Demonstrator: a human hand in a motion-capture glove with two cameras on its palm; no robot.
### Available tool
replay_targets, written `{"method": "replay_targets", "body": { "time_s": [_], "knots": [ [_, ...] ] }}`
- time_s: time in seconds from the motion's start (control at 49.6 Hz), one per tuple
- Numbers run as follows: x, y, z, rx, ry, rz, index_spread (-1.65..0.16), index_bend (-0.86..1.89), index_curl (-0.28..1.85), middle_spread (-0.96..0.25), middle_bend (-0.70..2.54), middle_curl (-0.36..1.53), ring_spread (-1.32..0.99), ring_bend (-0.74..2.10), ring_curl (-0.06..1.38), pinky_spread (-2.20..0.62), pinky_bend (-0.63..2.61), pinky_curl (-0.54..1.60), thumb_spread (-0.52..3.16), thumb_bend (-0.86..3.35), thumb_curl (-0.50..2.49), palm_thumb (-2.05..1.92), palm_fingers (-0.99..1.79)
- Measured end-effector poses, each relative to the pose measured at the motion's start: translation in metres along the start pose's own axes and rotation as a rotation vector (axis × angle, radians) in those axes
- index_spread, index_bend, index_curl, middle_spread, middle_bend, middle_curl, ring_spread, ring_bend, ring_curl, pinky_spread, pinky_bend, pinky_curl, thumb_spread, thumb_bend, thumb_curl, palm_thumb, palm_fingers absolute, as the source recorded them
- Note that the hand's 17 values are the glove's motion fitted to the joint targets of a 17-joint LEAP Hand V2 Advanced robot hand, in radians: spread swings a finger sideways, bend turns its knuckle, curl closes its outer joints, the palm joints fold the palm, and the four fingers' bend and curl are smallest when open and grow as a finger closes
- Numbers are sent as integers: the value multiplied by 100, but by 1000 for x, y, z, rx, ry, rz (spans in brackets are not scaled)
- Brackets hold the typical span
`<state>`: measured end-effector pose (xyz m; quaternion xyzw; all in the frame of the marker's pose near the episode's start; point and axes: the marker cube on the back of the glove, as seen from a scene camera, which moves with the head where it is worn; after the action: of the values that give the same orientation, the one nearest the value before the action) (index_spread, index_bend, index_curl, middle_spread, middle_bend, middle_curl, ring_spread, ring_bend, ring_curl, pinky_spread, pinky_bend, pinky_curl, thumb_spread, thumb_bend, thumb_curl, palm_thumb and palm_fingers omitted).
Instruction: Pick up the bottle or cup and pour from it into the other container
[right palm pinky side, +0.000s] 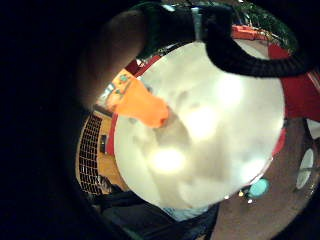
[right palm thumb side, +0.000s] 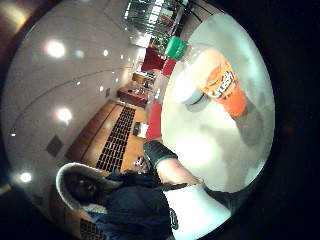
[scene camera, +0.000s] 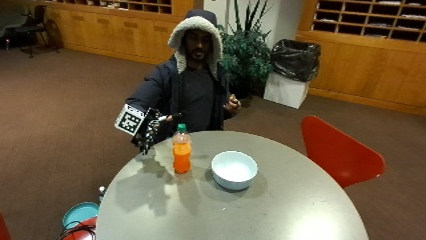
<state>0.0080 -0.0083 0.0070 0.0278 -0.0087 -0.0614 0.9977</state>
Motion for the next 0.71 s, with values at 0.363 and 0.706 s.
{"method": "replay_targets", "body": {
  "time_s": [0.363,0.706],
  "knots": [
    [25,-29,63,-173,-216,65,-26,13,17,9,18,16,20,26,11,37,69,28,71,5,25,50,30],
    [24,-46,81,-81,-318,55,-30,9,18,-11,32,30,-4,70,29,24,56,28,67,5,36,85,95]
  ]
}}
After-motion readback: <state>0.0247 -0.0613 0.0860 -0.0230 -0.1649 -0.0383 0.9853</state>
